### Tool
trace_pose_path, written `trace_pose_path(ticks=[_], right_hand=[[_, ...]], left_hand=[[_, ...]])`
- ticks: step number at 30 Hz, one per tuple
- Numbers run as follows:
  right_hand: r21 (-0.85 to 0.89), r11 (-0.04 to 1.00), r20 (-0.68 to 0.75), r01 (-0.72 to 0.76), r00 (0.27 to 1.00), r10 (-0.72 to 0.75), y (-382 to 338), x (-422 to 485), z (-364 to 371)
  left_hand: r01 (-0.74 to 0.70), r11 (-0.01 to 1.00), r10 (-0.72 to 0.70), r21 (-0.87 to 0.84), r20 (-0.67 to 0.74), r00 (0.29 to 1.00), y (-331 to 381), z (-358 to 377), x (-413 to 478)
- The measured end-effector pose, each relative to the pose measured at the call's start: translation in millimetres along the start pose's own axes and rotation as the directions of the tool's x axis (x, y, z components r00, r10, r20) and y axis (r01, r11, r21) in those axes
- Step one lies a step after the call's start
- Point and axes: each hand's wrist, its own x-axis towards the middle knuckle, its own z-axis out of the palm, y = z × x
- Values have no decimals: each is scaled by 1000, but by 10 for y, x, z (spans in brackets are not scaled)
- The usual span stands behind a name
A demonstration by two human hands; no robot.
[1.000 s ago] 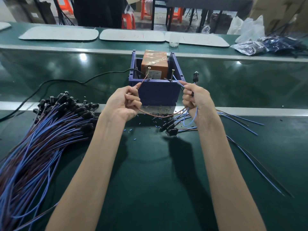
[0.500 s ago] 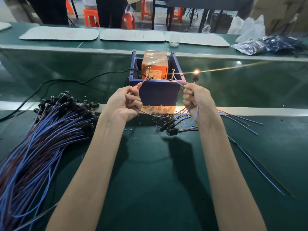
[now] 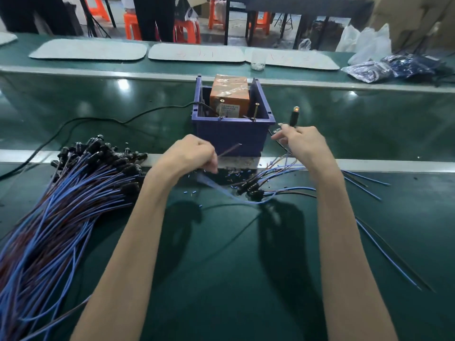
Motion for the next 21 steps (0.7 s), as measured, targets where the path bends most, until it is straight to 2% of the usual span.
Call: trace_pose_path(ticks=[2,5,8,9,11,13,14,15,17,19,21], right_hand=[[-109,994,-87,16,996,-25,38,-13,-107],[-17,1000,-188,22,982,-25,59,-56,-276],[47,993,-340,110,936,-88,15,-121,-422],[6,987,-410,163,900,-146,-10,-142,-460],[-153,948,-537,278,782,-316,-78,-198,-495],[-270,883,-597,384,653,-466,-160,-281,-469],[-295,855,-596,426,617,-513,-187,-306,-442],[-313,834,-573,455,610,-548,-203,-315,-415],[-338,815,-445,471,682,-580,-192,-276,-357],[-351,819,-199,455,818,-540,-143,-211,-271],[-361,833,90,419,905,-416,-55,-148,-130]], left_hand=[[65,984,-70,163,29,997,-76,-62,25],[118,944,-120,308,-12,993,-198,-241,23],[151,882,-118,447,-100,988,-365,-483,-32],[178,862,-135,475,-122,983,-414,-551,-67],[223,842,-171,491,-149,974,-484,-654,-130],[257,844,-193,471,-180,965,-516,-725,-177],[270,841,-197,469,-201,960,-523,-753,-195],[278,841,-197,465,-215,956,-534,-779,-206],[270,848,-196,457,-202,959,-560,-801,-208],[261,851,-205,455,-169,964,-587,-776,-196],[251,855,-195,455,-166,967,-607,-753,-187]])
